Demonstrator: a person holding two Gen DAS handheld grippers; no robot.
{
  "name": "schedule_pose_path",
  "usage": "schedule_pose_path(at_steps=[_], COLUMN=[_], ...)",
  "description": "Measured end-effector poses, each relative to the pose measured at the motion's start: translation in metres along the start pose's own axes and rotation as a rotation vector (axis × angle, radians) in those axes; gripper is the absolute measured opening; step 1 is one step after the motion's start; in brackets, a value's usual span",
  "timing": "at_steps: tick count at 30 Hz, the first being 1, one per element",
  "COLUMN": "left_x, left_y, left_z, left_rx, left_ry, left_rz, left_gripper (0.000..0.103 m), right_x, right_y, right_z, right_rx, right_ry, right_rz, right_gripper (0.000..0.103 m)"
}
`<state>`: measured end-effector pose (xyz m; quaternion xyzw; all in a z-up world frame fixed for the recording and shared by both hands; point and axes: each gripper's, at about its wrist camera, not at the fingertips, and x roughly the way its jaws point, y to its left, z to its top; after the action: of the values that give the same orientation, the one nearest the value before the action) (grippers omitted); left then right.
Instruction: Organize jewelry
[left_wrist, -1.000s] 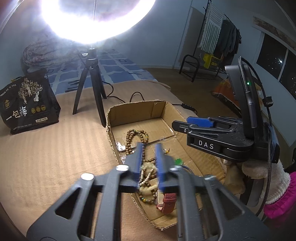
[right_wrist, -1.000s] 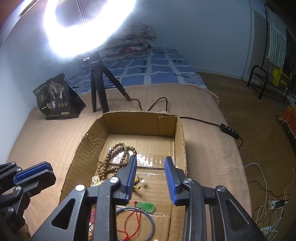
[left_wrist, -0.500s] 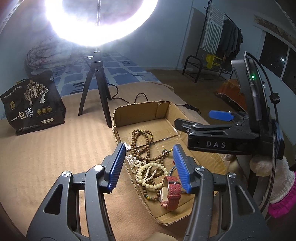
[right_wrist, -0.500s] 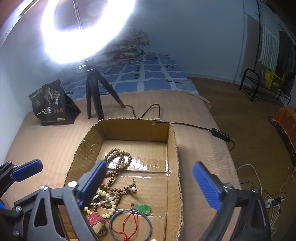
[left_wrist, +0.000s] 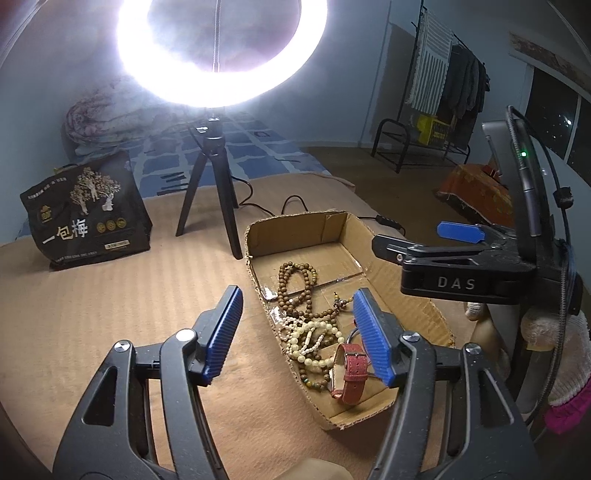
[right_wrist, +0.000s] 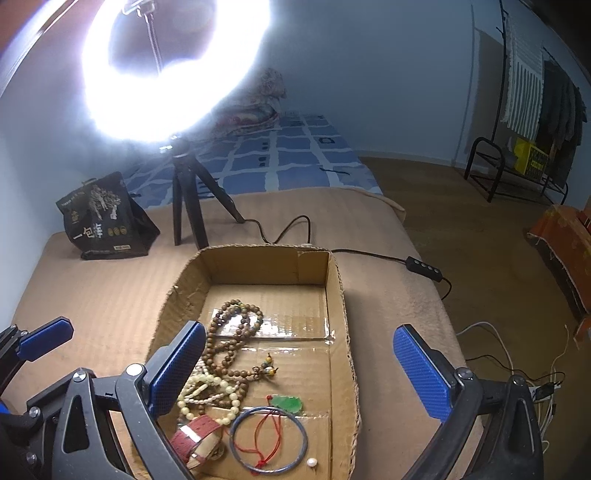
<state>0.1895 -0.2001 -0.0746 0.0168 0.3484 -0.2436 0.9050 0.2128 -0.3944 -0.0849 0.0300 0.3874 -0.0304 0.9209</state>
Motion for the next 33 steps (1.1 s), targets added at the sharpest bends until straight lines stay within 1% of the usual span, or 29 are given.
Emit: schedule_pose_path(at_steps=[5, 9, 15, 22, 26, 33], left_x=[-0.014, -0.027, -0.053, -0.092, -0.117, -0.155], left_y=[0.003, 0.004, 0.003, -0.001, -0.008, -0.017], left_z=[0.002, 0.003, 0.005, 0.007, 0.005, 0.000], left_rx=[-0.008, -0.013, -0.001, 0.006, 0.023, 0.038], left_ry=[-0.006, -0.014, -0.034, -0.063, -0.084, -0.110], left_rz=[0.004, 0.006, 0.014, 0.018, 0.023, 0.030], left_gripper=[0.069, 0.074, 0.076, 0.077, 0.082, 0.083], right_x=[-0.017, -0.032, -0.059, -0.096, -0.118, -0.150], right_y=[0.008, 0.011, 0.015, 0.022, 0.027, 0.029], right_z=[0.000, -0.001, -0.003, -0.009, -0.014, -0.026], right_rx=[-0.019, -0.021, -0.018, -0.033, -0.050, -0.051], right_ry=[-0.015, -0.026, -0.046, -0.069, -0.086, -0.116], right_rz=[-0.009, -0.008, -0.007, -0.009, -0.019, -0.010], right_gripper=[0.103, 0.103, 0.103, 0.103, 0.103, 0.103])
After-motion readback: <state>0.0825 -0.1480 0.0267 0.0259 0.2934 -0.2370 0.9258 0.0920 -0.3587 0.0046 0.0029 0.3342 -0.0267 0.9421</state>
